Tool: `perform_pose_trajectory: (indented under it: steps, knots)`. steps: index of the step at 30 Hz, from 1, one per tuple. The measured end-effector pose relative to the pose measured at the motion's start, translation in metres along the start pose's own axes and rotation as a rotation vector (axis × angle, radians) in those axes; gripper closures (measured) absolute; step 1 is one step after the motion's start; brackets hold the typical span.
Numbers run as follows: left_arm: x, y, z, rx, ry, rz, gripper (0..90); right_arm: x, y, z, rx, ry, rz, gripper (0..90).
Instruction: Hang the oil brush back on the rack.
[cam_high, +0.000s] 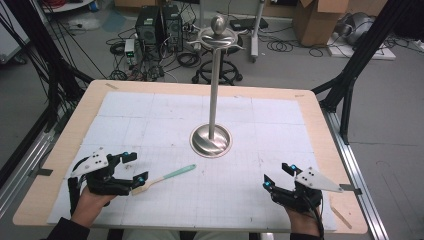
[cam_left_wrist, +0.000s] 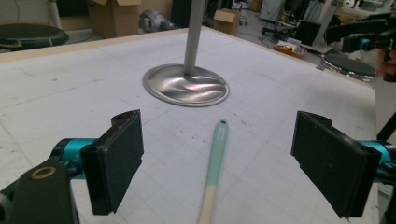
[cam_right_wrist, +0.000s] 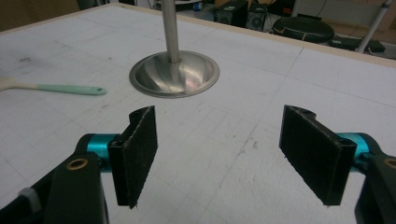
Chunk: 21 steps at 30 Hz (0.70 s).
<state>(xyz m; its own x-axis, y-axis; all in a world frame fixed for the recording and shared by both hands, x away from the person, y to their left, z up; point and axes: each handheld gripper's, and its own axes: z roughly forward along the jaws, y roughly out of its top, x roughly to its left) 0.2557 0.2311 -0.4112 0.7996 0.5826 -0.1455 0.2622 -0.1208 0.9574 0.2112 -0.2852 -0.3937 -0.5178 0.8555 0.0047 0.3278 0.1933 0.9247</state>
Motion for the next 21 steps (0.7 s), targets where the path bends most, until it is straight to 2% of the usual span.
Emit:
perform_pose_trajectory:
  steps: [13,17,21]
  knots:
    - [-0.008,-0.002,0.020,0.097,-0.073,0.026,20.8,0.001,0.000,0.003,0.010,0.007,-0.007,26.8]
    - [-0.010,-0.003,0.028,0.124,-0.073,0.062,21.1,0.002,0.000,0.004,0.011,0.007,-0.012,26.8]
    - [-0.013,-0.006,0.036,0.190,-0.098,0.109,27.0,0.002,0.000,0.005,0.017,0.009,-0.012,26.8]
